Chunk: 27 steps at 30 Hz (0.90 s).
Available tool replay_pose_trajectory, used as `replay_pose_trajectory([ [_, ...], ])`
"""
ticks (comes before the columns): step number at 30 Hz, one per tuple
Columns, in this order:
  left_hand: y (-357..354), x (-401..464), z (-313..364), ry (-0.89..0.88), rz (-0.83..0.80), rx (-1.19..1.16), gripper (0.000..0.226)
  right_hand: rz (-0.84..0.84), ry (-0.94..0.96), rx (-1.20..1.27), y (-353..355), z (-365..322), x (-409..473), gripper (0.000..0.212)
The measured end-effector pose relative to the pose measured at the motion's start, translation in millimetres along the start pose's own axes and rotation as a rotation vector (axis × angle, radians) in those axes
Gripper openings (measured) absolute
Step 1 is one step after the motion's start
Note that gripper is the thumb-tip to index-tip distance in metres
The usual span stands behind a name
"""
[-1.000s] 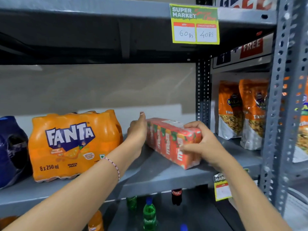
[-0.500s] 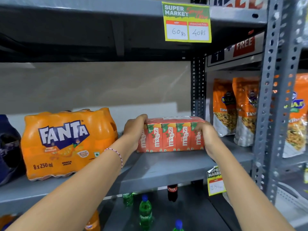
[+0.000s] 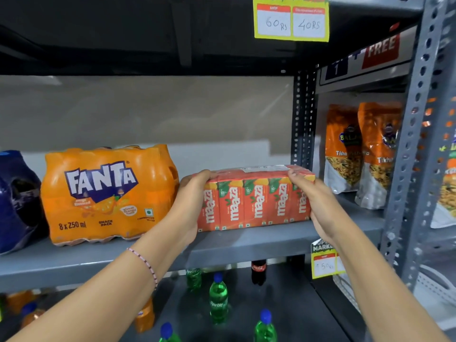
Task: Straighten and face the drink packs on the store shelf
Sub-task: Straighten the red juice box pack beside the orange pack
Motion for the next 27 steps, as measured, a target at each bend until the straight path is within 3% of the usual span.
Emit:
replay_pose_trajectory([
  [7,-3,-7,-5,-0.042,-0.054,-0.026,0.028,0.188,-0.029,0.050,0,-1,-3,0.071],
  [15,-26,-15,-7,0.027,-0.128,-0.064,0.050,0.230,-0.025,0.066,19,-1,4,0.061],
  [27,-38,-19,-7,0.075,-0.156,-0.089,0.043,0.260,-0.019,-0.013,29,0,2,0.060],
])
Point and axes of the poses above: each hand's wrist, its own x-axis towards the middle knuckle, its own y-axis out of the back of the hand, z = x × y, the point moved 4 cm from there along x, towards the middle knuckle, and after that the axes turned 8 degrees about y, right-handed, at the moved point
